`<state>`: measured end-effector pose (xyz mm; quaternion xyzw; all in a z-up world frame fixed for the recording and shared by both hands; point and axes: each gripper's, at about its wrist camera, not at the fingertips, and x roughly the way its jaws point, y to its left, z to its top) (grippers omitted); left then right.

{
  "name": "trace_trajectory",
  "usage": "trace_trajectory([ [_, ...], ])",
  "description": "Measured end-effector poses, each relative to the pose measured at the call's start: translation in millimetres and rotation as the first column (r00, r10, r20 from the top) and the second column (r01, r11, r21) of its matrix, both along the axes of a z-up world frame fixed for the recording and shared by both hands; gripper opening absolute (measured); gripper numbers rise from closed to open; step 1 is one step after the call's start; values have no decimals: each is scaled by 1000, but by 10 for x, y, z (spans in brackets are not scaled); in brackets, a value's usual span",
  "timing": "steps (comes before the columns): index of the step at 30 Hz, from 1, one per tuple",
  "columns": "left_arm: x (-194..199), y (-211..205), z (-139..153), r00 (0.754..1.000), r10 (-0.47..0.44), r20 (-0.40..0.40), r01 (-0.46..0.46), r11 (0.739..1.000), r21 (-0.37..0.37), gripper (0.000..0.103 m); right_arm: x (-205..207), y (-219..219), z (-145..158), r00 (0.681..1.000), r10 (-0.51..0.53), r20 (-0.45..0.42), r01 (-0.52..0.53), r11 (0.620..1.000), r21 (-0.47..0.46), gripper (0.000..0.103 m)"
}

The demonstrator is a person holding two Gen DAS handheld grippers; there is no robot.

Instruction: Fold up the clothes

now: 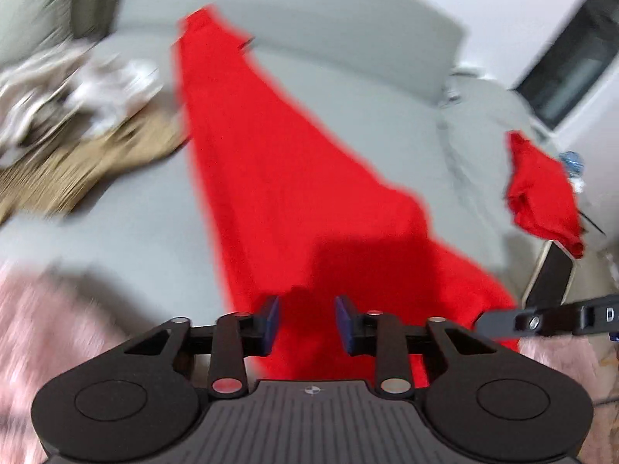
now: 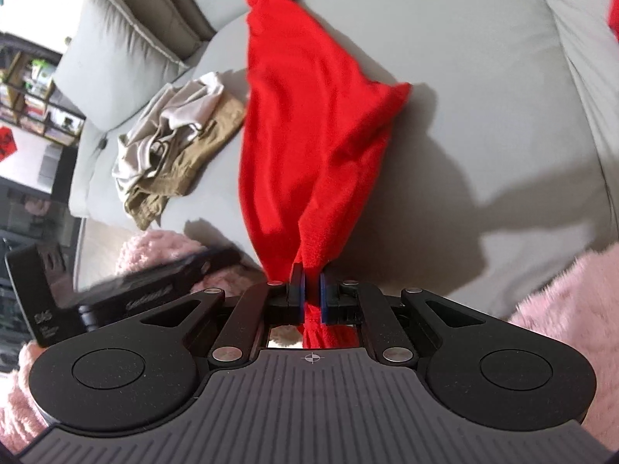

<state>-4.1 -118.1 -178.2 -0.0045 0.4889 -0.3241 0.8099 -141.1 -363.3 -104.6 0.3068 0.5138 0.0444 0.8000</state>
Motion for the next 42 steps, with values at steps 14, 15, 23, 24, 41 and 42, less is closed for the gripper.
trace_trajectory([
  [14, 900, 195, 255, 994, 108, -25, -109, 993, -42, 15, 931, 146, 366, 995, -19, 93, 13, 998, 62, 5],
  [15, 1003, 293, 348, 988, 152, 7, -151, 987, -53, 15, 1069, 150, 406, 994, -27, 106, 20, 998, 65, 5],
  [23, 1365, 579, 433, 950, 293, 106, -290, 956, -43, 46, 2508, 126, 319, 983, -99, 151, 105, 994, -33, 52],
  [24, 1365, 583, 387, 953, 284, 108, -282, 959, -36, 48, 2565, 123, 302, 983, -103, 153, 112, 993, -46, 53],
  [41, 1708, 36, -295, 957, 143, 251, -176, 978, 113, 41, 2781, 193, -461, 917, 310, 250, -178, 881, -438, 45],
  [42, 1760, 47, -395, 965, 155, 213, -180, 978, 104, 37, 2875, 207, -511, 908, 331, 257, -192, 873, -448, 45],
])
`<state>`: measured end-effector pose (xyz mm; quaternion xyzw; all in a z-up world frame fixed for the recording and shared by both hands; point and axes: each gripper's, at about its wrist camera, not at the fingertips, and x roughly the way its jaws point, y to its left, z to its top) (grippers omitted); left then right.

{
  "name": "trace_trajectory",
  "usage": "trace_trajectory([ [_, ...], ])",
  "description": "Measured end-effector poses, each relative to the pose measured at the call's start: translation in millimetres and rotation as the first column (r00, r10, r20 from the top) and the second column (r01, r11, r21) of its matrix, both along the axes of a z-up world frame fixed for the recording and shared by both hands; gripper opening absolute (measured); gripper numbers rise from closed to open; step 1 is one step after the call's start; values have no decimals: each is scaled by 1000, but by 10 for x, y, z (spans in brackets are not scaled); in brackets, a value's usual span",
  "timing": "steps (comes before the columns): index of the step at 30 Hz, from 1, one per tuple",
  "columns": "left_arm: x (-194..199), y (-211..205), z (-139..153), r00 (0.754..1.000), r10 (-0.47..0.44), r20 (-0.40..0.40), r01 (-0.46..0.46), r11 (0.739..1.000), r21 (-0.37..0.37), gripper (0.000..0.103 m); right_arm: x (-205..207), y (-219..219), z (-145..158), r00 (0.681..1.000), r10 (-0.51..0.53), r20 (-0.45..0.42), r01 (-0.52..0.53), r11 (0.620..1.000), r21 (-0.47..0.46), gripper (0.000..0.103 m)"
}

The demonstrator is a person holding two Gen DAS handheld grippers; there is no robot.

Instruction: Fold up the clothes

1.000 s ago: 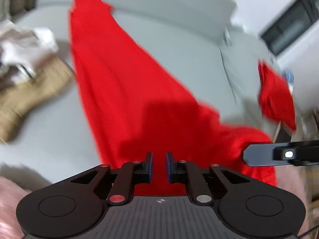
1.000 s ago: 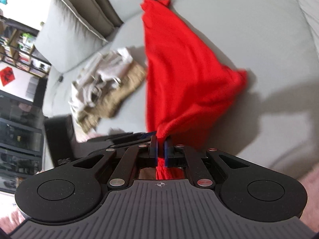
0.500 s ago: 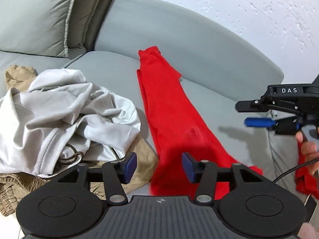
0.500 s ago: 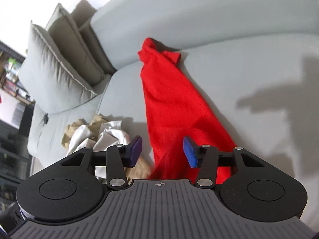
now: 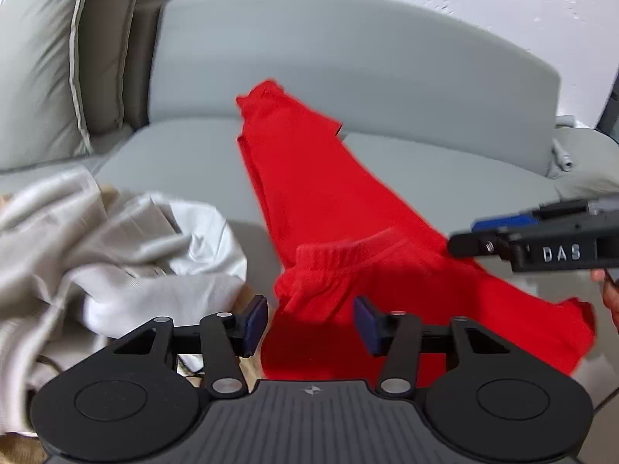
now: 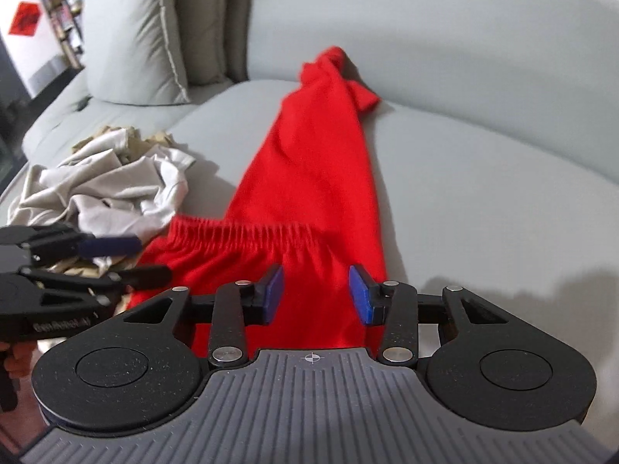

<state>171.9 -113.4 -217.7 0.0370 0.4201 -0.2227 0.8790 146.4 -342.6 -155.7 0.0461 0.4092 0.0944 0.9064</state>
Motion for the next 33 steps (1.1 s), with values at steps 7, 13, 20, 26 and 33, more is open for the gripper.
trace_trajectory([
  [7, 13, -14, -165, 999, -43, -8, 43, 999, 19, 33, 493, 43, -463, 991, 84, -104, -89, 995, -43, 49],
  [13, -93, -11, -73, 994, -93, 60, 90, 995, 43, 4, 387, 178, -414, 986, 126, -106, -137, 985, -109, 8],
  [20, -446, -78, 222, 950, -141, 278, 123, 989, 82, 4, -31, 143, 81, 993, 90, 74, -77, 984, -162, 8],
  [26, -221, -309, -88, 977, -118, 176, 91, 984, 153, 5, 25, 155, 27, 995, 102, 18, -94, 962, -255, 20],
  [33, -118, -296, -236, 986, -95, 138, 69, 981, 182, 7, 262, 77, -321, 988, 77, -131, -109, 960, -257, 38],
])
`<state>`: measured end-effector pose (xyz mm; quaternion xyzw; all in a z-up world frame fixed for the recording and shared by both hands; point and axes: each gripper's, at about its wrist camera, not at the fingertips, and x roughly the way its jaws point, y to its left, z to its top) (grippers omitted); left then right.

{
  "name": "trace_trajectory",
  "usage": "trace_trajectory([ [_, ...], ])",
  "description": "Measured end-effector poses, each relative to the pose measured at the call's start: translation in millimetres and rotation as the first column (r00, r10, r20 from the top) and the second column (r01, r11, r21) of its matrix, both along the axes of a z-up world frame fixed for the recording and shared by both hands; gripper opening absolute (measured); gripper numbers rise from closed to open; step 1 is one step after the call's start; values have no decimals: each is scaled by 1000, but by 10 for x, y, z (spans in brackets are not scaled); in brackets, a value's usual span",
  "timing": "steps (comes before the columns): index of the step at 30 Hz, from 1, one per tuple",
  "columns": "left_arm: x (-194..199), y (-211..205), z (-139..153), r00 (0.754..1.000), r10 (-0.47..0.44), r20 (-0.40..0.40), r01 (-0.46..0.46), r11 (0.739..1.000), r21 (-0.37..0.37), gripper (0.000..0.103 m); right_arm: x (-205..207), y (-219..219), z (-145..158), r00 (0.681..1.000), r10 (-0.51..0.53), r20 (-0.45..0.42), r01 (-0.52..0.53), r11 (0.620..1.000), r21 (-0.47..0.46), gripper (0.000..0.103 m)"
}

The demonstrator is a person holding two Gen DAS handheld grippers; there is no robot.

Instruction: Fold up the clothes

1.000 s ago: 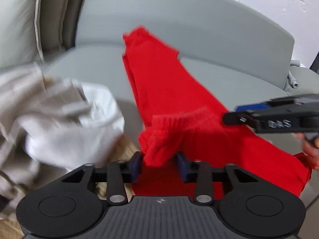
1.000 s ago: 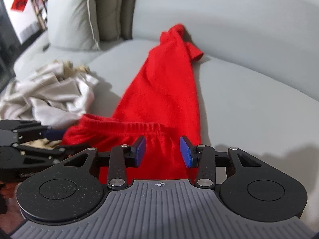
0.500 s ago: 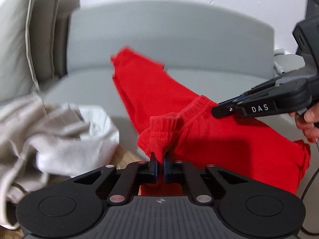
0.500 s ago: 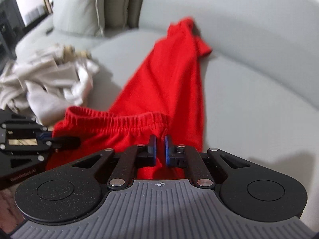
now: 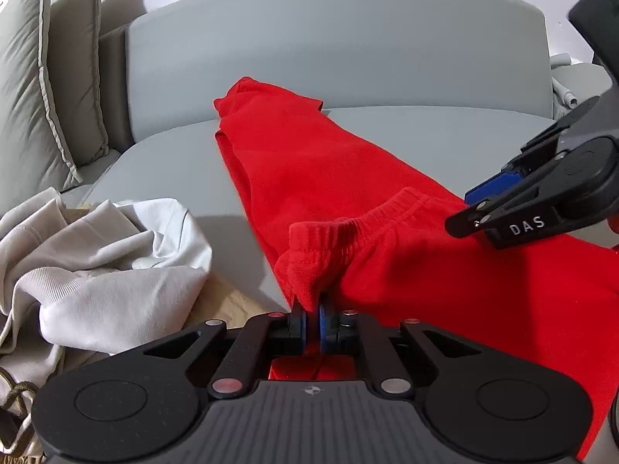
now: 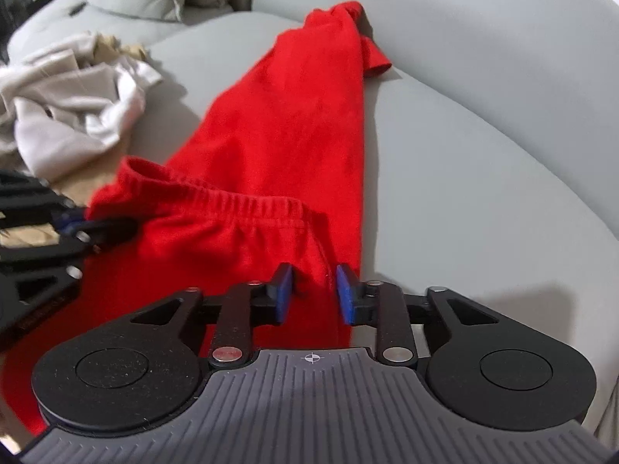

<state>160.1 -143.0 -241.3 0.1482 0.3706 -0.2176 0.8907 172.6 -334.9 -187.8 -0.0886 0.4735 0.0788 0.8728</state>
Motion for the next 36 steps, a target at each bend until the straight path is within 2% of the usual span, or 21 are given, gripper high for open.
trace_trajectory([
  [2, 6, 13, -7, 1000, 9, -4, -9, 1000, -12, 7, -5, 4, 55, 1000, 9, 27, -9, 1000, -4, 39],
  [4, -18, 23, 16, 1000, 15, -9, -15, 1000, -22, 7, -53, 1, 188, 994, 30, 108, -35, 998, 46, 39],
  [5, -22, 26, 15, 1000, 16, -13, -17, 1000, -26, 7, -46, 2, 201, 992, 40, 120, -49, 996, 73, 39],
  [8, -31, 22, 7, 1000, 15, -20, -16, 999, -31, 8, 73, 50, 152, 993, 66, 94, -75, 992, 98, 39],
  [10, -7, 31, -13, 999, 16, -30, -17, 999, -35, 9, 212, 102, 5, 997, 64, 41, -67, 994, 85, 43],
  [11, 0, 32, -19, 999, 17, -32, -18, 999, -37, 9, 263, 107, -61, 998, 56, 13, -56, 994, 94, 41],
  [12, -4, 31, -18, 999, 16, -31, -17, 999, -36, 9, 319, 109, -133, 999, 45, -19, -43, 993, 109, 33],
  [14, -21, 27, -14, 1000, 12, -26, -13, 999, -34, 8, 295, 141, -124, 999, 53, -6, -52, 994, 99, 16],
  [18, -239, -53, 56, 995, -36, 88, 33, 999, 38, 6, -14, 318, 89, 983, 135, 125, -132, 991, -35, 13],
  [21, -460, -114, 147, 975, -85, 205, 66, 993, 101, 6, -238, 341, 280, 960, 146, 241, -134, 989, -65, 13],
  [25, -495, -167, 266, 953, -95, 287, 69, 993, 97, 6, -424, 355, 418, 931, 153, 330, -123, 986, -111, 13],
  [27, -370, -187, 313, 955, -76, 286, 58, 996, 73, 6, -419, 319, 484, 920, 133, 369, -94, 988, -121, 13],
  [31, -113, -237, 323, 963, -50, 266, 40, 998, 42, 6, -214, 186, 524, 928, 69, 365, -53, 997, -54, 13],
  [33, 52, -278, 213, 972, -28, 234, 18, 999, 45, 12, -92, 156, 473, 931, 57, 360, -43, 998, -48, 14],
  [34, 139, -299, 149, 976, -16, 216, 6, 999, 48, 19, -26, 151, 422, 932, 53, 358, -36, 998, -52, 14],
  [36, 297, -322, 20, 987, 28, 158, -38, 998, 59, 28, 151, 111, 275, 948, 18, 318, -11, 1000, -26, 19],
])
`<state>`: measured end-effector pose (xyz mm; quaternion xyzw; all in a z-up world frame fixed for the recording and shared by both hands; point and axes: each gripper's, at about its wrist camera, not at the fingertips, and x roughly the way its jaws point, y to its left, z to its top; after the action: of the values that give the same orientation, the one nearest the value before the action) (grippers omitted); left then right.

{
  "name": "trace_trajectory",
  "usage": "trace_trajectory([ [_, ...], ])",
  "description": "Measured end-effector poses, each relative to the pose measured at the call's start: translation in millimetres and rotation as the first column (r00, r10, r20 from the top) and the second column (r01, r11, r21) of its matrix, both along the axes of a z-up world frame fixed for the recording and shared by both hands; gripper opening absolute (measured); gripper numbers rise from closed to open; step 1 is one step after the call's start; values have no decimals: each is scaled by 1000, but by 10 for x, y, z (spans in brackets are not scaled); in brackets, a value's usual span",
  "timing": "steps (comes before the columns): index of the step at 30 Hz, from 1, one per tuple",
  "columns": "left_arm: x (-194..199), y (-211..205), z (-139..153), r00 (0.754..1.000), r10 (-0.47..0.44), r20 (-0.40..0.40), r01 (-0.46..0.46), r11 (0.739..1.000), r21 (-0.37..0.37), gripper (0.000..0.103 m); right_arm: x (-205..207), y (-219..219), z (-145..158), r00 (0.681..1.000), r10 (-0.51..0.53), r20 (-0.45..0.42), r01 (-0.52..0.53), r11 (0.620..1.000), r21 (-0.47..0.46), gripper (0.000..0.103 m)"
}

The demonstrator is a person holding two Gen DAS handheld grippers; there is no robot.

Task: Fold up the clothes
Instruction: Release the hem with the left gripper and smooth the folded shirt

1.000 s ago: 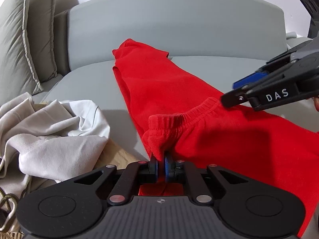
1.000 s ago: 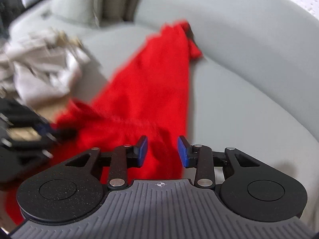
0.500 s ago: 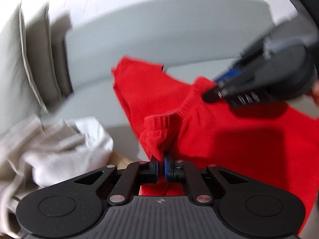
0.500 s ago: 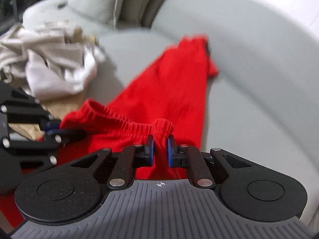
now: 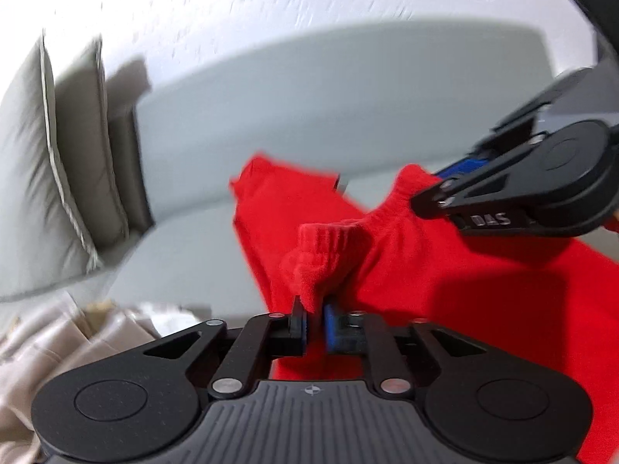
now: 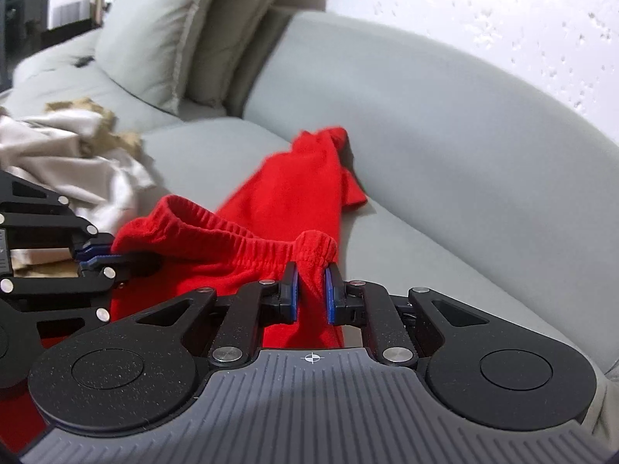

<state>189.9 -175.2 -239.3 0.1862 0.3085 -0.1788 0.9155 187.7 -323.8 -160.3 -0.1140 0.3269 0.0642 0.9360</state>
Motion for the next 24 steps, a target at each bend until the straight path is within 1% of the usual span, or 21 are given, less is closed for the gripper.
trace_trajectory([
  [1, 1, 23, -14, 999, 28, -24, -28, 1000, -1, 33, 90, -39, -85, 998, -19, -54, 21, 999, 37, 31],
  [2, -30, 53, -2, 998, 47, -33, -48, 999, -7, 38, 181, -79, -171, 994, -35, -108, 43, 996, 74, 35],
  [3, -70, 84, 29, 998, 61, -35, -61, 998, -8, 40, 245, -119, -232, 987, -53, -152, 69, 992, 102, 35],
  [4, -115, 115, 69, 997, 72, -31, -72, 997, -7, 46, 235, -159, -225, 984, -70, -167, 89, 989, 114, 38],
  [5, -160, 146, 109, 996, 83, -28, -83, 997, -6, 47, 173, -193, -168, 985, -76, -154, 95, 989, 116, 45],
  [7, -216, 216, 202, 995, 97, -22, -98, 995, -13, 47, 31, -248, -42, 989, -79, -126, 93, 990, 109, 52],
  [8, -277, 253, 284, 994, 104, -19, -105, 994, -26, 47, -47, -278, 30, 990, -79, -115, 91, 991, 101, 53],
  [10, -454, 319, 467, 994, 104, -28, -106, 992, -69, 47, -304, -384, 259, 993, -79, -92, 87, 992, 89, 55],
  [11, -563, 344, 542, 995, 88, -45, -92, 991, -100, 46, -404, -427, 338, 992, -82, -92, 91, 991, 94, 61],
  [12, -672, 369, 617, 996, 72, -61, -79, 988, -131, 44, -560, -484, 443, 991, -89, -97, 99, 990, 104, 61],
  [13, -794, 367, 651, 996, 43, -77, -54, 988, -148, 40, -691, -532, 521, 990, -90, -105, 103, 988, 117, 61],
  [14, -924, 351, 664, 996, 8, -94, -23, 987, -157, 38, -788, -564, 566, 990, -83, -116, 98, 987, 130, 58],
  [15, -1026, 325, 649, 994, -24, -108, 6, 987, -158, 38, -945, -586, 597, 989, -69, -133, 89, 985, 150, 52],
  [16, -1114, 294, 619, 991, -54, -123, 35, 988, -153, 37, -1107, -593, 590, 987, -57, -148, 83, 981, 173, 36],
  [17, -1165, 265, 585, 989, -75, -131, 55, 988, -146, 37, -1221, -594, 563, 986, -51, -157, 81, 978, 194, 30],
  [19, -1281, 186, 468, 985, -105, -139, 91, 990, -107, 37, -1398, -568, 464, 984, -48, -173, 82, 978, 194, 28],
  [21, -1343, 129, 333, 983, -131, -126, 126, 991, -53, 37, -1636, -550, 306, 980, -114, -162, 137, 980, 144, 30],
  [23, -1360, 115, 236, 981, -144, -131, 143, 990, -21, 37, -1762, -590, 204, 973, -143, -181, 170, 975, 145, 38],
  [24, -1360, 114, 167, 978, -147, -148, 147, 989, -7, 37, -1865, -633, 105, 964, -154, -215, 190, 969, 159, 38],
])
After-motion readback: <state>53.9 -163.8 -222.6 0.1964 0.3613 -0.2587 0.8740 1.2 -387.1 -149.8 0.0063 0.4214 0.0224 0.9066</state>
